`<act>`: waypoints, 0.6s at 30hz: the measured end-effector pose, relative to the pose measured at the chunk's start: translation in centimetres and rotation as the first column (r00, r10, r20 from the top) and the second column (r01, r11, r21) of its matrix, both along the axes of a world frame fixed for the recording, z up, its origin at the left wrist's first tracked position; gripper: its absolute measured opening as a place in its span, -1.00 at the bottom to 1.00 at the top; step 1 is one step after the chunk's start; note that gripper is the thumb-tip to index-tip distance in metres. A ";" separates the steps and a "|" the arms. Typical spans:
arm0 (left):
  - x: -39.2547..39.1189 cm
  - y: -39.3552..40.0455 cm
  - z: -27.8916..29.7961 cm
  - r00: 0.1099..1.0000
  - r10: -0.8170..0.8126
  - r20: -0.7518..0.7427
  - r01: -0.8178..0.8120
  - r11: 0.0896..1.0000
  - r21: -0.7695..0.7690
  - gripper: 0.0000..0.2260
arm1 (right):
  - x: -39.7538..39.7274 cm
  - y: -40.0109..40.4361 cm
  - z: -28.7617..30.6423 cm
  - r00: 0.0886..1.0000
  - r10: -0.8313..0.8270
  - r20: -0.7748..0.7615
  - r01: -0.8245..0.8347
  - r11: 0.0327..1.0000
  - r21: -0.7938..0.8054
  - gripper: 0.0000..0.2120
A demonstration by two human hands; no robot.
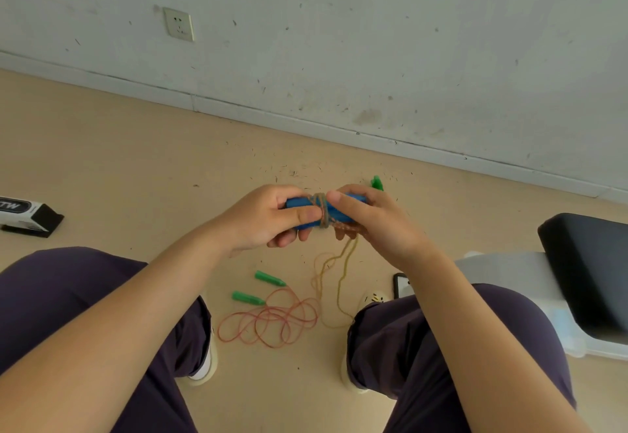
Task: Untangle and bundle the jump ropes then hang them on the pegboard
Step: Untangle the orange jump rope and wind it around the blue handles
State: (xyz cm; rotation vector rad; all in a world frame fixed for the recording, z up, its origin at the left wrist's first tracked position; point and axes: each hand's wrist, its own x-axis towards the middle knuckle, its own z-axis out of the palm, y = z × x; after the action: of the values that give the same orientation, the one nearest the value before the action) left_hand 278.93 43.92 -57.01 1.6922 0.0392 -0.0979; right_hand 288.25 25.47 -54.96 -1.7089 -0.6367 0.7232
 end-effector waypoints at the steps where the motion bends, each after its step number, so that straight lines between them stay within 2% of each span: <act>1: 0.1 0.0 0.0 0.999 0.043 0.009 -0.042 0.997 -0.068 -0.88 | 0.0 0.0 0.0 0.998 0.001 -0.059 0.002 0.998 0.058 -0.62; 3: 0.4 0.0 -0.1 0.995 0.099 0.021 -0.095 0.985 -0.144 -0.88 | -0.1 0.3 -0.3 0.994 -0.019 -0.106 0.030 0.994 0.105 -0.55; 6: 0.5 -0.3 -0.2 1.000 0.011 -0.024 -0.013 0.997 -0.073 -0.83 | -0.6 0.8 -0.8 0.995 -0.061 -0.077 0.065 0.997 0.051 -0.42; 9: 0.3 -0.4 -0.2 0.984 -0.114 -0.138 0.105 0.992 -0.069 -0.77 | -0.7 0.8 -1.2 0.988 -0.107 -0.108 0.112 0.993 0.039 -0.52; 13: 0.4 -0.3 0.2 0.949 -0.217 -0.227 0.193 0.974 -0.123 -0.57 | -0.7 0.7 -0.9 0.992 -0.117 -0.040 0.120 0.989 0.089 -0.58; 18: 0.4 0.1 0.0 0.937 -0.274 -0.218 0.266 0.962 -0.070 -0.62 | -0.8 0.7 -0.7 0.994 -0.104 -0.023 0.105 0.991 0.088 -0.59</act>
State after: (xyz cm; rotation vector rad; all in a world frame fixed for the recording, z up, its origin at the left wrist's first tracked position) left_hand 279.32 44.03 -56.96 1.6322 -0.0255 -0.4955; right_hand 287.49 26.15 -55.69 -1.6392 -0.5539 0.6271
